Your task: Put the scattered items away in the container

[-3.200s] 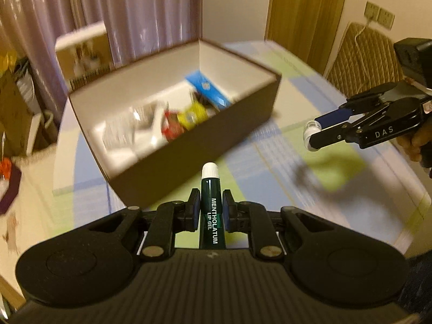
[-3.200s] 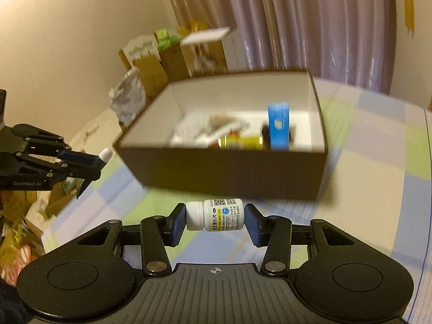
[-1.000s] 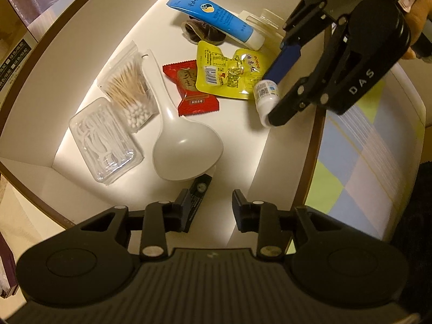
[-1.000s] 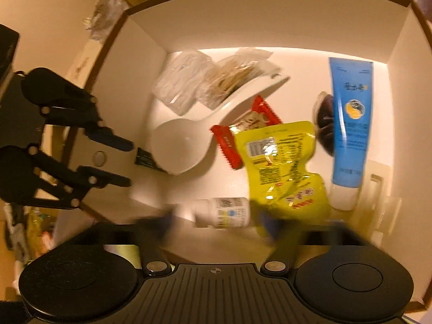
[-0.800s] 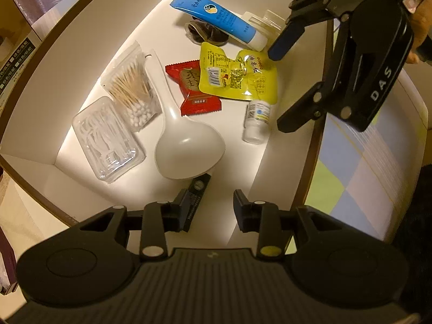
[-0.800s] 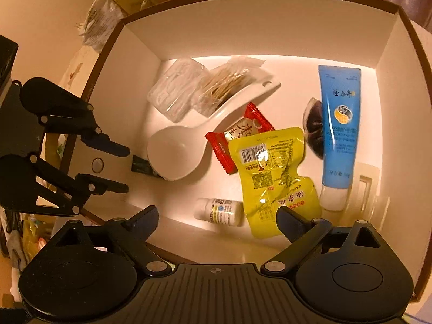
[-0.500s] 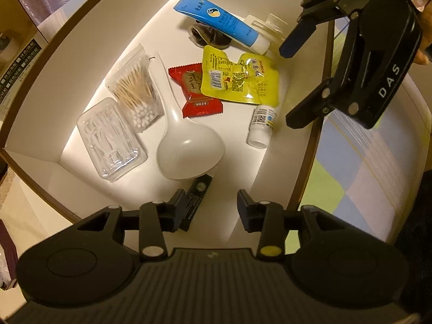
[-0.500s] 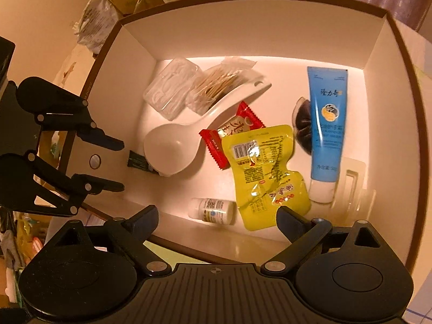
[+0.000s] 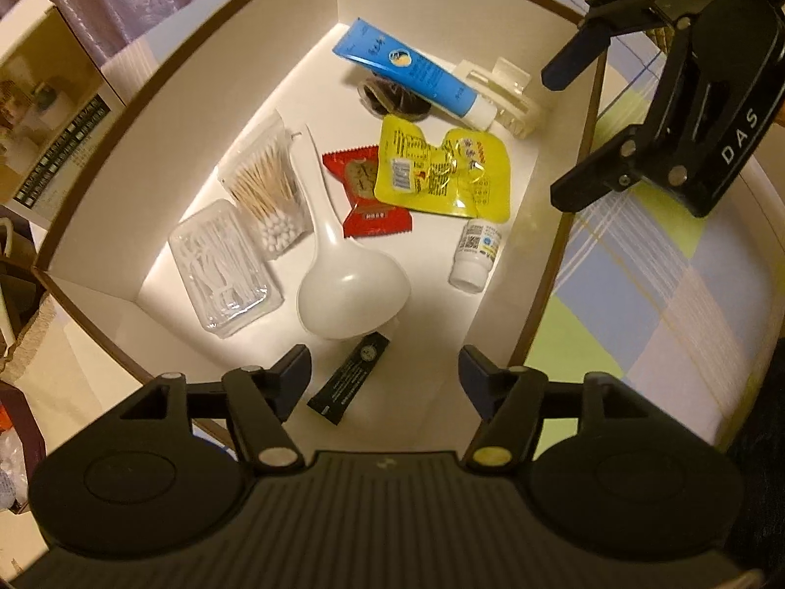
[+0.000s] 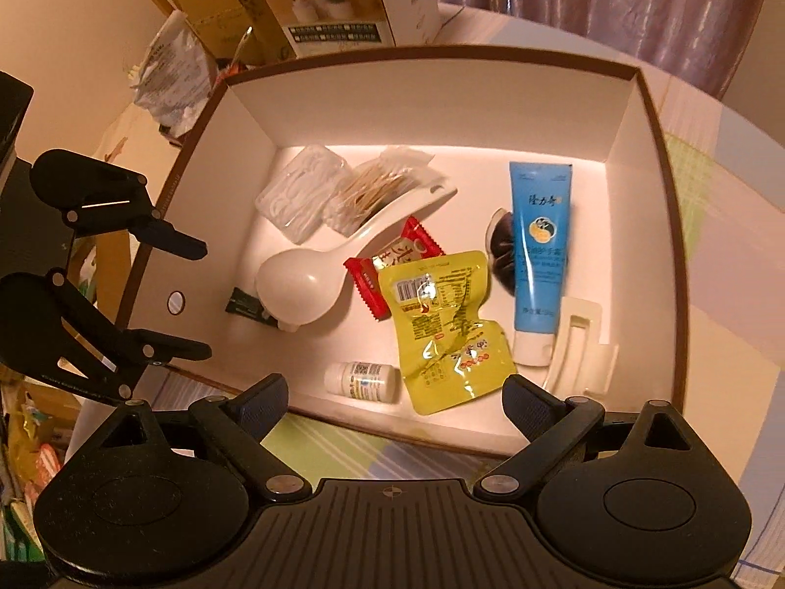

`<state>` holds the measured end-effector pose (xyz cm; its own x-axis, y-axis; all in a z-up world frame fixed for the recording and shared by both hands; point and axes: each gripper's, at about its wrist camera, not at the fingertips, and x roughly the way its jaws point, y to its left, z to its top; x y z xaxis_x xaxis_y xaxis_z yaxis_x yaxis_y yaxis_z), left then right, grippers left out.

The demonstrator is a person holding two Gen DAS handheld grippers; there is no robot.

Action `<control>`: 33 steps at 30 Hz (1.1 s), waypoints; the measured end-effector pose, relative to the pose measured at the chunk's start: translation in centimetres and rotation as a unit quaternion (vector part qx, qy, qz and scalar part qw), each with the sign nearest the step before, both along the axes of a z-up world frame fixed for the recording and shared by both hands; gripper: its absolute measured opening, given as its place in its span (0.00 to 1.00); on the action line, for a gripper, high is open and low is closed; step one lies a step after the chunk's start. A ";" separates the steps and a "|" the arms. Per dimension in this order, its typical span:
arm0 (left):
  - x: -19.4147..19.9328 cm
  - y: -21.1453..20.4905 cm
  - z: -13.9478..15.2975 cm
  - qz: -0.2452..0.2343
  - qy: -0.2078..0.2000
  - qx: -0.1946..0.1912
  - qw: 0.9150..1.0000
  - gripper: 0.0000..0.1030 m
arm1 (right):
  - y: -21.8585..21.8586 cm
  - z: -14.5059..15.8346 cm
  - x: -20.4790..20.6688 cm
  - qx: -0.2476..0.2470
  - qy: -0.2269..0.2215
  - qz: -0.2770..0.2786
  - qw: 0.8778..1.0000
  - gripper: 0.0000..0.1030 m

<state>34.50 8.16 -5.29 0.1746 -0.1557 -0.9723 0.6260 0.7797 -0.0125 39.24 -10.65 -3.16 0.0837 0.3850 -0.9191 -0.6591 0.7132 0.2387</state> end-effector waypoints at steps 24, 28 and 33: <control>-6.4 -3.5 7.6 0.109 -0.166 0.041 0.979 0.89 | -5.1 6.2 -6.4 0.065 -0.143 -0.072 0.985 0.96; -8.5 -4.2 9.2 0.133 -0.196 0.039 0.971 0.91 | -6.2 7.3 -8.0 0.085 -0.166 -0.081 0.979 0.96; -10.9 -5.2 11.0 0.161 -0.234 0.024 0.958 0.93 | -7.4 8.1 -10.2 0.108 -0.184 -0.089 0.973 0.96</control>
